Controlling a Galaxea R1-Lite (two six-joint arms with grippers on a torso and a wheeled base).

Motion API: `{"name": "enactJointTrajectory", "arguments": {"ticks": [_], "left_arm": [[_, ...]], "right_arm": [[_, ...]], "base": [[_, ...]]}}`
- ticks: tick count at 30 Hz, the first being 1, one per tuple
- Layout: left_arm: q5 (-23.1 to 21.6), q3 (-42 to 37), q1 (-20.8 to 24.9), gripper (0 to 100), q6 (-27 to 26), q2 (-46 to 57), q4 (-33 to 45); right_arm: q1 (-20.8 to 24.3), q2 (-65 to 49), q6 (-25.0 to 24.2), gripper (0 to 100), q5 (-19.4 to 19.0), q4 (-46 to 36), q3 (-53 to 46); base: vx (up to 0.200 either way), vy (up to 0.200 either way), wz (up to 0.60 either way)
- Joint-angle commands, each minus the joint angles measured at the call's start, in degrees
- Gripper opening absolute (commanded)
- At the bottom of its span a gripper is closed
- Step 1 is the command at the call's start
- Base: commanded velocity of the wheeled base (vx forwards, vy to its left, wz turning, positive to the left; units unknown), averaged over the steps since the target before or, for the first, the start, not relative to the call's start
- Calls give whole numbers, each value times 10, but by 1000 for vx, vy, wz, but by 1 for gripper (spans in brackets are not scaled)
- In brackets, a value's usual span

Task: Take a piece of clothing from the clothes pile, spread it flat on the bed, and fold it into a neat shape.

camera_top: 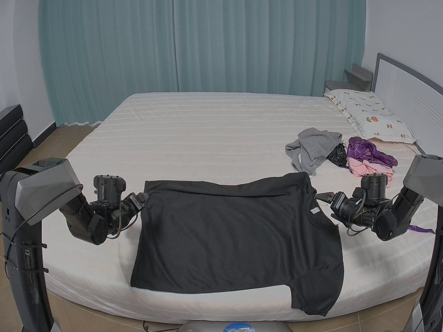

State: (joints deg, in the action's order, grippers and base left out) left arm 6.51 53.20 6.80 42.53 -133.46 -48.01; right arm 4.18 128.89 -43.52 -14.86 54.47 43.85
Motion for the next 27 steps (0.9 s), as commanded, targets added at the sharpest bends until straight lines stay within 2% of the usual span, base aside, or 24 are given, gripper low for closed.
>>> {"name": "enactJointTrajectory", "arguments": {"ticks": [1,13,22,27], "left_arm": [[-14,-205,29,100,35,96,-111],[-18,-305,48,100,90,89,-171],[-26,-310,56,100,119,81,-171],[-25,-307,66,100,123,80,-171]], "right_arm": [[8,-106,-29,100,-10,55,-167],[7,-100,-65,100,-11,144,-254],[7,-94,-66,100,-12,152,-271],[9,-82,-65,100,-15,152,-271]], "base": [[0,0,0],[-200,0,0],[0,0,0],[0,-200,0]]}}
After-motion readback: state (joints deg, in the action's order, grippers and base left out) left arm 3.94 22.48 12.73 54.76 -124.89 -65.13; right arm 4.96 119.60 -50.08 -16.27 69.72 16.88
